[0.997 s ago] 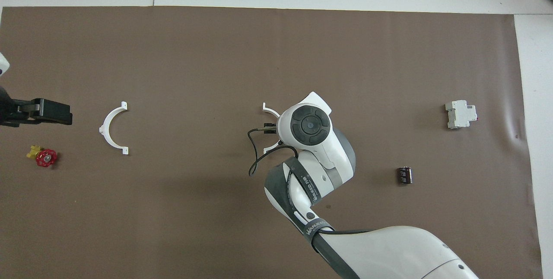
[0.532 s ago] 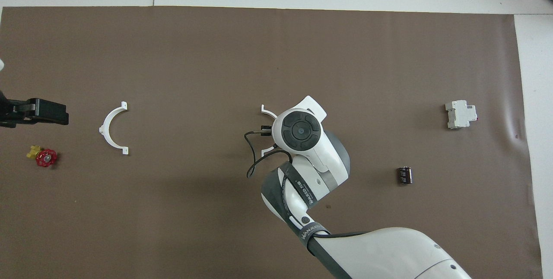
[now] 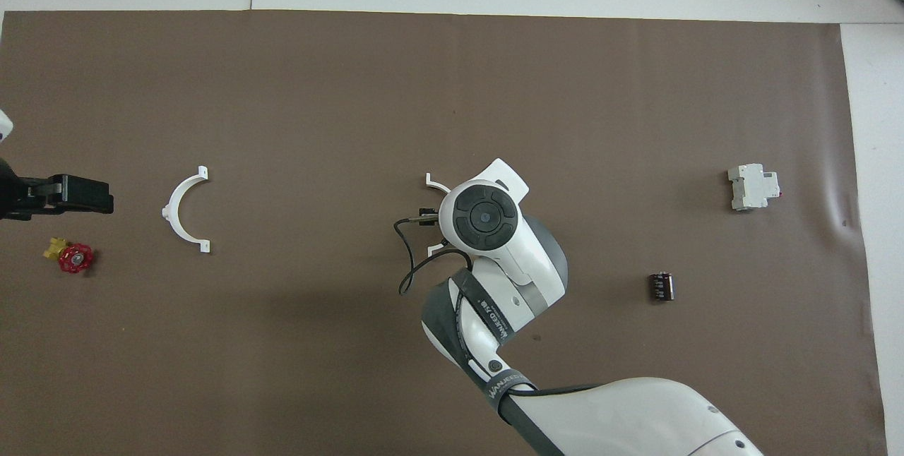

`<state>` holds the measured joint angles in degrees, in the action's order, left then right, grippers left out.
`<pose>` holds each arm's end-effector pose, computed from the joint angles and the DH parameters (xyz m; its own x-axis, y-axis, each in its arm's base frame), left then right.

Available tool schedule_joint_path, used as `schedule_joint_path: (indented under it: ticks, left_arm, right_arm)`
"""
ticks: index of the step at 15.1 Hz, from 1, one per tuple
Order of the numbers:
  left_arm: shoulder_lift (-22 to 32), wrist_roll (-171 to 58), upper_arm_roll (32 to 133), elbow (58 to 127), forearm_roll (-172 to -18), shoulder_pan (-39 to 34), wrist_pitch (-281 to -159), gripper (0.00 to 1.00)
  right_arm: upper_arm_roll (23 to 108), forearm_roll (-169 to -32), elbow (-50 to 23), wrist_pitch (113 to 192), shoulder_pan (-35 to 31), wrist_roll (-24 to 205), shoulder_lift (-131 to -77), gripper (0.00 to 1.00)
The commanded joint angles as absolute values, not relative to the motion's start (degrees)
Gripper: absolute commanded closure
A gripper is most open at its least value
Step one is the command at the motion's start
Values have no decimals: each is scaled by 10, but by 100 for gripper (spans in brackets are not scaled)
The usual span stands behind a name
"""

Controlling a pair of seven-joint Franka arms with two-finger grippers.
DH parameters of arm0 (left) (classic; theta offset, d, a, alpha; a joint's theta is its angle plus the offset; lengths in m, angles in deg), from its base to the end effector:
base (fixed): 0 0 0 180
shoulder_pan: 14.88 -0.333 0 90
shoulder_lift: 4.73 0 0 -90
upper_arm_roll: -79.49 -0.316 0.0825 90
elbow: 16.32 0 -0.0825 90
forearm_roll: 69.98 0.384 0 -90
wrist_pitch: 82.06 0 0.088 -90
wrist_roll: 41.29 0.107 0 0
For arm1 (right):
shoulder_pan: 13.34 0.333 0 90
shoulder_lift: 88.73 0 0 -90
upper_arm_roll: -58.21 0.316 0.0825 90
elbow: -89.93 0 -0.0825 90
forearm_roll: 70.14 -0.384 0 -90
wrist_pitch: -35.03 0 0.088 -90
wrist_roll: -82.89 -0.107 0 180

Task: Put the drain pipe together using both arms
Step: 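Release the clamp with the right gripper while the left gripper grasps the other half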

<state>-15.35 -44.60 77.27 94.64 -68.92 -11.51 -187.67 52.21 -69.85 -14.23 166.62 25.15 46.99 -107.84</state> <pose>0.5129 -0.0075 0.5725 0.9952 0.0328 0.0922 0.0335 -0.9994 -0.0057 0.5458 0.3534 0.3708 0.9887 -0.0515 0.1410 -0.0442 -0.9975 -0.0546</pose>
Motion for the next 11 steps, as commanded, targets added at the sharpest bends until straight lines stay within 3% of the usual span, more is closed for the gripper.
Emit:
schedule_joint_path:
  ticks: [1,5,8,11]
  left_arm:
    - [-171,-453,775,1013,-690,-130,-1948,0]
    - [-127,-505,776,1096,-690,-123,-2098,0]
    - [-63,-502,776,1102,-690,-120,-2167,0]
    - [-41,-494,775,1113,-690,-130,-2180,0]
  right_arm:
    - [526,-673,-156,1620,202,487,-1003,0]
    - [524,-672,-154,1540,120,564,-938,0]
    - [524,-673,-155,1453,42,663,-915,0]
    - [524,-673,-154,1417,-35,742,-893,0]
